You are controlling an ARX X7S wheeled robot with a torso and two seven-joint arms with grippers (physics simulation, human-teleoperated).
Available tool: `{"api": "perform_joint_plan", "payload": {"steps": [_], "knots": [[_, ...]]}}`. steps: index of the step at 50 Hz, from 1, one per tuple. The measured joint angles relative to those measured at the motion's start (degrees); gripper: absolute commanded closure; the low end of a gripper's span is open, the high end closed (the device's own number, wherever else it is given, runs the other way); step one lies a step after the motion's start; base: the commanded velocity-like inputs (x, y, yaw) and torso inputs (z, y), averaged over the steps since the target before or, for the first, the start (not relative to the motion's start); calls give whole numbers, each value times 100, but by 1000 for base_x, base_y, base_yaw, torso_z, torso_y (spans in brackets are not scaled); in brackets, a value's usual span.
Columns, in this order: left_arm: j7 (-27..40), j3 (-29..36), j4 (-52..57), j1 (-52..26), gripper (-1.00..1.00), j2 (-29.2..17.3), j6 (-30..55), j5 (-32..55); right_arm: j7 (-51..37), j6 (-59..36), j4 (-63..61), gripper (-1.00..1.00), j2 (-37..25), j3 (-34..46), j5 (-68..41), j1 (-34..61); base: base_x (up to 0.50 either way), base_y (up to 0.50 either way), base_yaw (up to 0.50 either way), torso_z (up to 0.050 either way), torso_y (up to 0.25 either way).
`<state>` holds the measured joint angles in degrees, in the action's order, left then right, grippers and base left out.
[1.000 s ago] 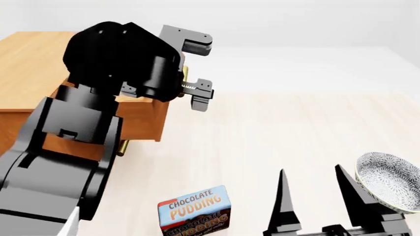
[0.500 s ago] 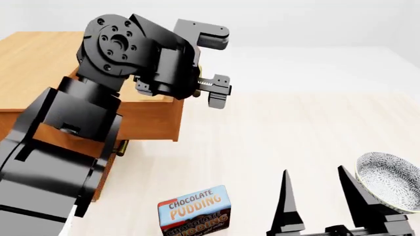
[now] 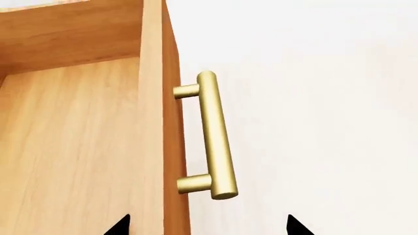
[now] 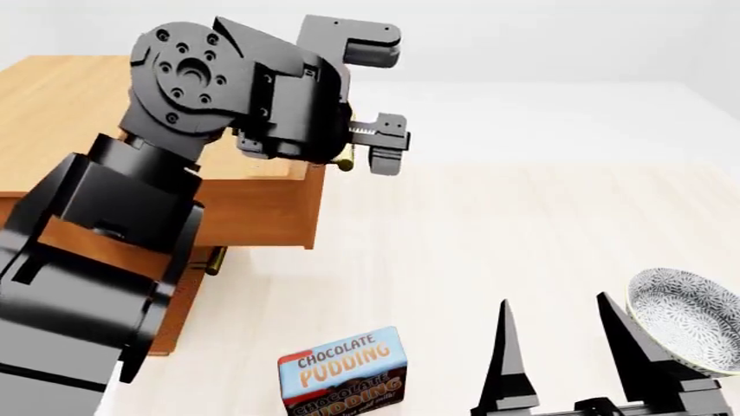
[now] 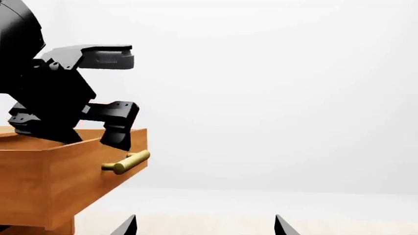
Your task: Put the butter at the back in the top drawer of the cabinet and close it.
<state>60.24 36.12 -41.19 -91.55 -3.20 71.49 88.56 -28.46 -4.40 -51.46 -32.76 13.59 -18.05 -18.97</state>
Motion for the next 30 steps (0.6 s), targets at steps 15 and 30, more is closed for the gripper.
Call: {"api": "perform_joint_plan", "payload": {"steps": [15, 30], "knots": [[358, 72, 2344, 59, -100, -482, -976, -538, -20, 1, 7, -100, -4, 55, 23, 10, 0, 0, 0, 0, 0], [778, 117, 5389, 770, -100, -1756, -1157, -706, -147, -121, -69, -100, -15, 13, -32, 37, 0, 0, 0, 0, 0]]}}
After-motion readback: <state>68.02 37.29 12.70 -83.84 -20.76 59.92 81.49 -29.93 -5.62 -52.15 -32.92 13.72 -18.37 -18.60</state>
